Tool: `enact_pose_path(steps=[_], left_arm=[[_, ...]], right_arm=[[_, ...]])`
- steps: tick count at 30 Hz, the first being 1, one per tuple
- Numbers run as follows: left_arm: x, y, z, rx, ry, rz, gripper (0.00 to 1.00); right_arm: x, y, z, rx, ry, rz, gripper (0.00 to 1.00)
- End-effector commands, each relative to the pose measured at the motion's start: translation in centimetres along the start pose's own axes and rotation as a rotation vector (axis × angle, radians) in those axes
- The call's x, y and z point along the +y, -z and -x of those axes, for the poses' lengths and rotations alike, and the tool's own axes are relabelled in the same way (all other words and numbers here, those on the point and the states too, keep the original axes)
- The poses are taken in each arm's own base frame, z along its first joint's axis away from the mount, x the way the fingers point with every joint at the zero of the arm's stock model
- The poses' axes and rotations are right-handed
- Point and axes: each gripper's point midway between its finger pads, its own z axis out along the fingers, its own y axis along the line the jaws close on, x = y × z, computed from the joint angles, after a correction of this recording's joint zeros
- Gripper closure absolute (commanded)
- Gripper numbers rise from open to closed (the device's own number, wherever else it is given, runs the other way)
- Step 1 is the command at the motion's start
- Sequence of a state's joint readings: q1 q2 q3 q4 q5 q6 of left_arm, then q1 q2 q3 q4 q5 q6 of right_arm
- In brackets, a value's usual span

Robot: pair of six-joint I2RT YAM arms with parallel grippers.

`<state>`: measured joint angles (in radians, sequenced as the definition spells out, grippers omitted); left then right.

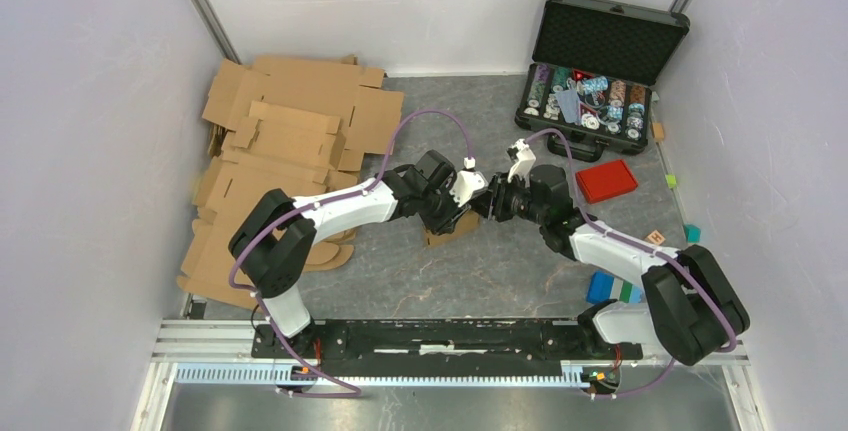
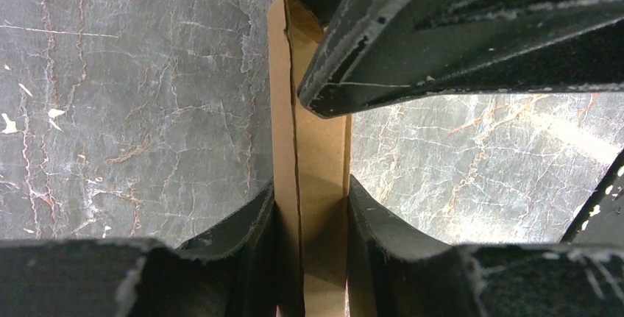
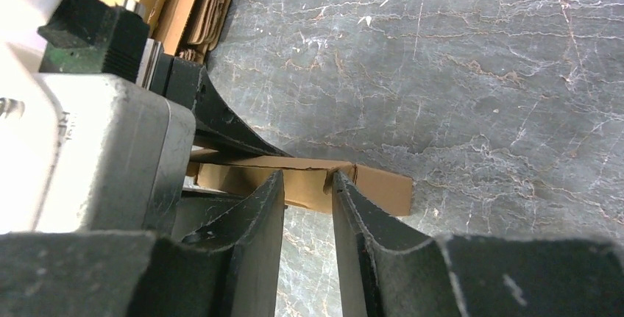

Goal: Fold the paper box
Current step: Close the paper box at the center of the board.

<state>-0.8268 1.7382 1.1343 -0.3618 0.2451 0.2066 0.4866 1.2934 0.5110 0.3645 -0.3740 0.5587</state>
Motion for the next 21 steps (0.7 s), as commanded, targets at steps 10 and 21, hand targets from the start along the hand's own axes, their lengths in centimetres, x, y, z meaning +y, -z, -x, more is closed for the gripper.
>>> enact_pose_path(steps=[10,21], left_arm=[[-0.3,-1.1,-0.7,0.033,-0.033,-0.019,0.91],[-0.3,-1.2,-0.7,0.034,-0.032,-0.019,0.91]], right_arm=[[0.5,0.2,3.0,-0.037,0.153,-0.025,0.62],[-0.1,0.0,1.9,0.005,0.167,-0.031,0.62]])
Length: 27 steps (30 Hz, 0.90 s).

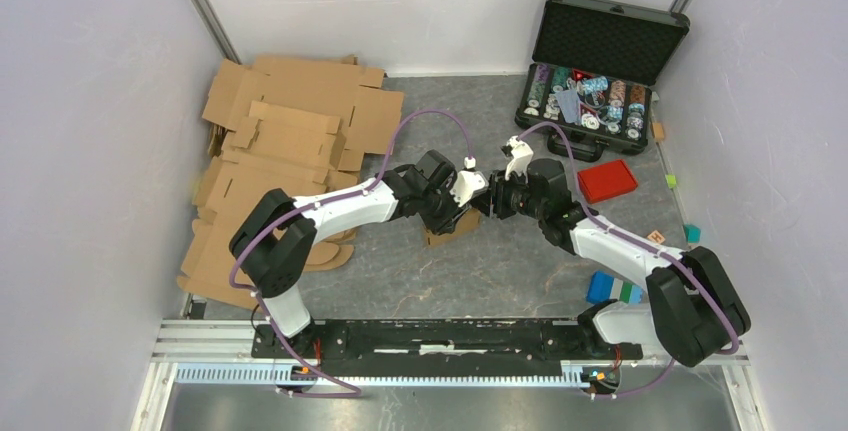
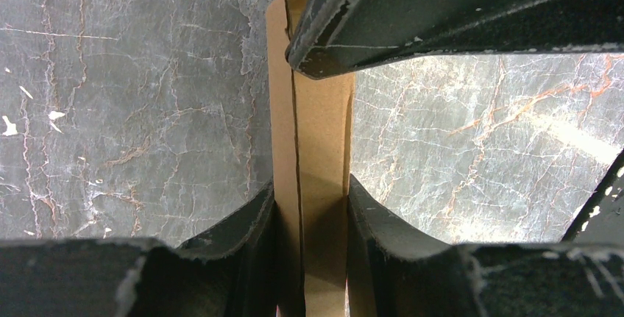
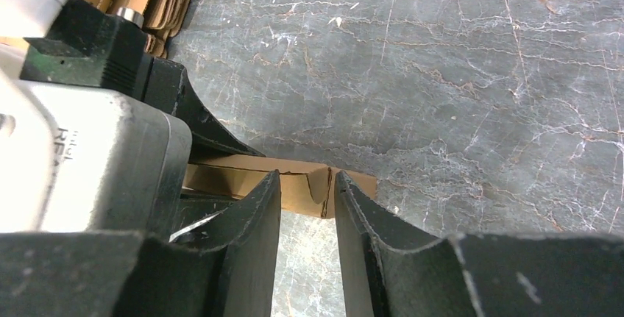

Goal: Fold the paper box
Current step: Close the paper box at the center of the board.

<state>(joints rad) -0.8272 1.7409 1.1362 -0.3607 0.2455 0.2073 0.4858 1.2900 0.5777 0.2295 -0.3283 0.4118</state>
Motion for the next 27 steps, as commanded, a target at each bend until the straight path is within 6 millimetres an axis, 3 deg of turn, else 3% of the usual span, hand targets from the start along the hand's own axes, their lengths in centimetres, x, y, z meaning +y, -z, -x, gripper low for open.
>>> enact_pose_path(steps=[1,10,16,27], left_arm=[[-0.3,-1.1,-0.7,0.034,-0.031,-0.018,0.91],[-0.4,-1.1,-0.6,0.033,-0.030,-0.023,0.91],[-0.4,-1.1,-0.7,0.033,-0.030,-0.025,0.91],[-0.6,-1.3,-0.7,0.036,-0.030,-0.035,0.91]], right_arm=[[0.9,-0.1,1.5,-0.038,0.040,0.029,0.61],[1.7,-0.1,2.9,-0.123,-0.024,0.070,0.50],[1.9,0.3,3.3,-0.196,-0.069,0.092,0.49],[2.1,-0.5,2.0,-0.120,-0.116,0.113,0.56]])
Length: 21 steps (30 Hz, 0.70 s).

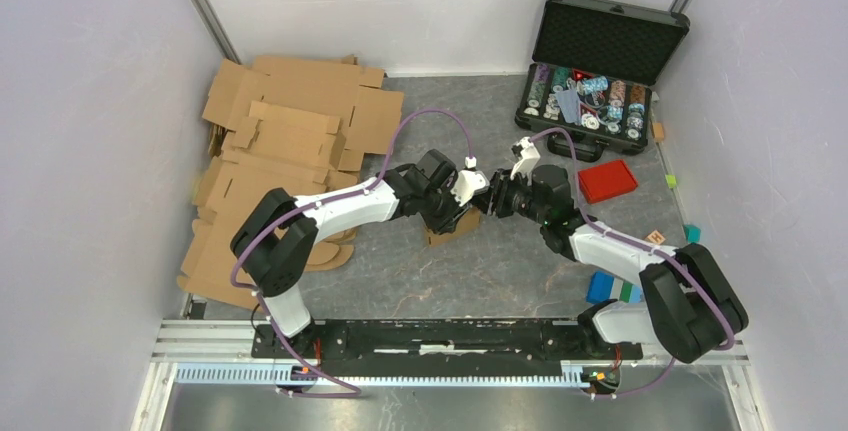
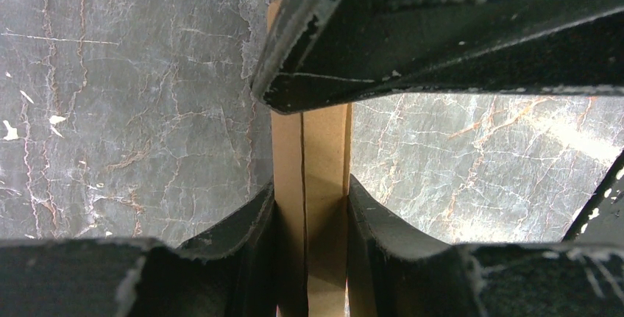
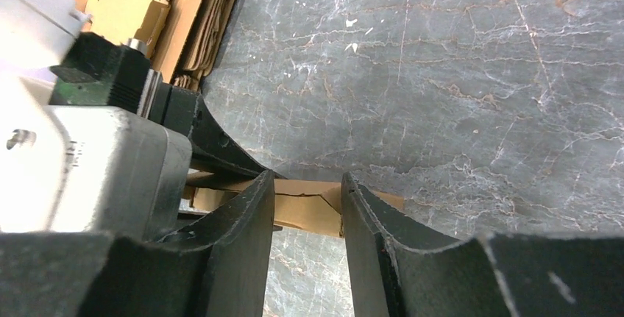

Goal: Fold the paper box
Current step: Close the paper box at the center of the board.

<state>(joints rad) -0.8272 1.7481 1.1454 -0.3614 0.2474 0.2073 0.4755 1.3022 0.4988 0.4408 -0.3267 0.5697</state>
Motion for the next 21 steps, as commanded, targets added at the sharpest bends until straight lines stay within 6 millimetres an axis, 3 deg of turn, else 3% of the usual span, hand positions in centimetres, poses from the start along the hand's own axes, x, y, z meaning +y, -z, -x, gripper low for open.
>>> enact_pose_path(steps=[1,6,14,21], left_arm=[[-0.6,-1.2,-1.0,0.040,-0.028,-0.032,0.91],[-0.6,-1.3,-1.0,0.040,-0.029,-0.033,0.91],[-0.6,-1.2,-1.0,0.044,-0.029,-0.030,0.91],[-0.6,-1.2,-1.0,0.043,-0.029,-0.030,0.91]], right_arm=[[1.7,-0.4,0.6,0.004,-0.002,0.074,0.56],[1.2,-0.8,-0.4,0.049,-0.011,0.068,0.53],[2.2,-0.4,-0.2,0.048,-0.038,0.106,0.60],[1.4,-0.6,-0.4,0.053,-0.001,0.069,0.61]])
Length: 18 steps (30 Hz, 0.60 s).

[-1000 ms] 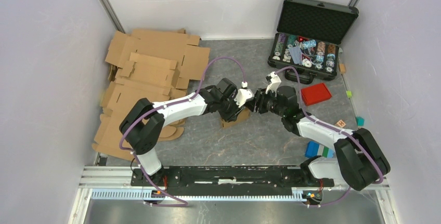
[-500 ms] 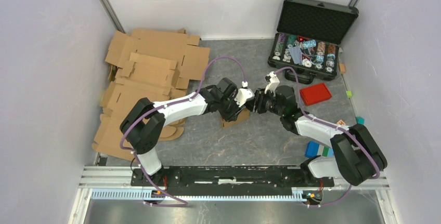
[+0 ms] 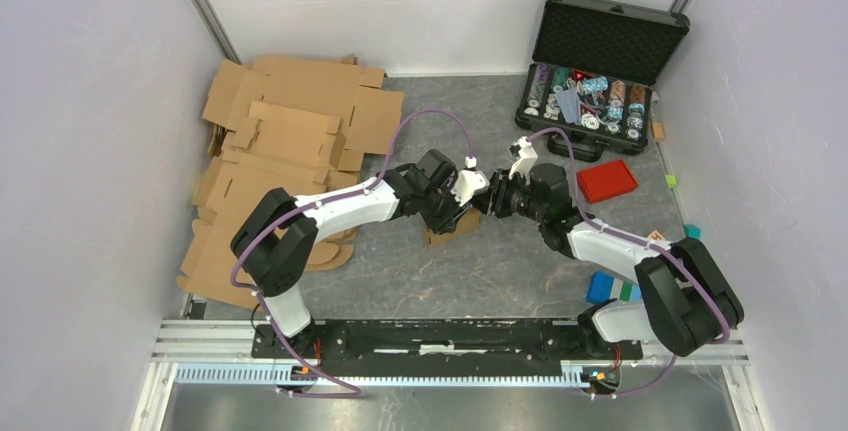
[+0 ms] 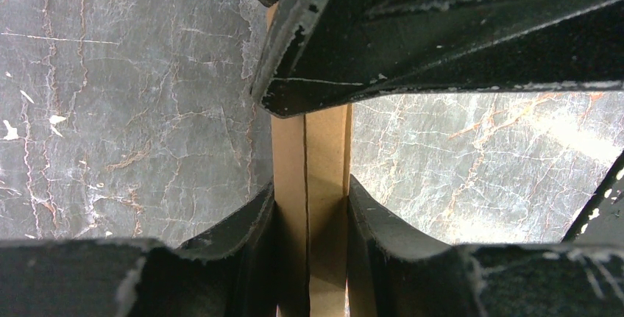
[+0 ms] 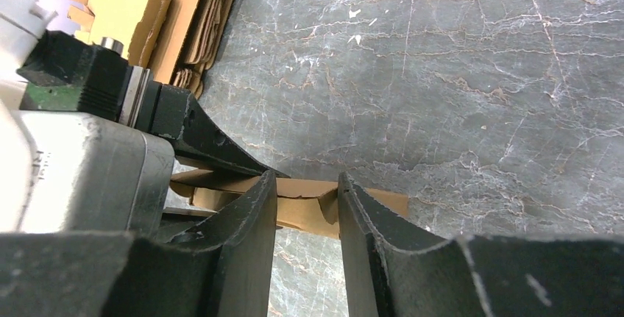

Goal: Fold the paper box
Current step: Close the paper box at the center of the board.

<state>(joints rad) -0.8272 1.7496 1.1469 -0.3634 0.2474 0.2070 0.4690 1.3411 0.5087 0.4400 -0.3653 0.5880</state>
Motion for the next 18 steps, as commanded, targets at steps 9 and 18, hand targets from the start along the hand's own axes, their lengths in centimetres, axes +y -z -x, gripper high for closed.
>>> enact_pose_path(steps=[9,18], left_arm=[[-0.61,-1.28,-1.03,0.044,-0.030,-0.030,0.91],[-0.55,-1.30,-1.11,0.048,-0.031,-0.028,0.91]], right_arm=[[0.35,0.13,0.10,0.023,0.089,0.005,0.62],[0.55,-0.09,-0.36,0.048,0.094,0.025,0.62]])
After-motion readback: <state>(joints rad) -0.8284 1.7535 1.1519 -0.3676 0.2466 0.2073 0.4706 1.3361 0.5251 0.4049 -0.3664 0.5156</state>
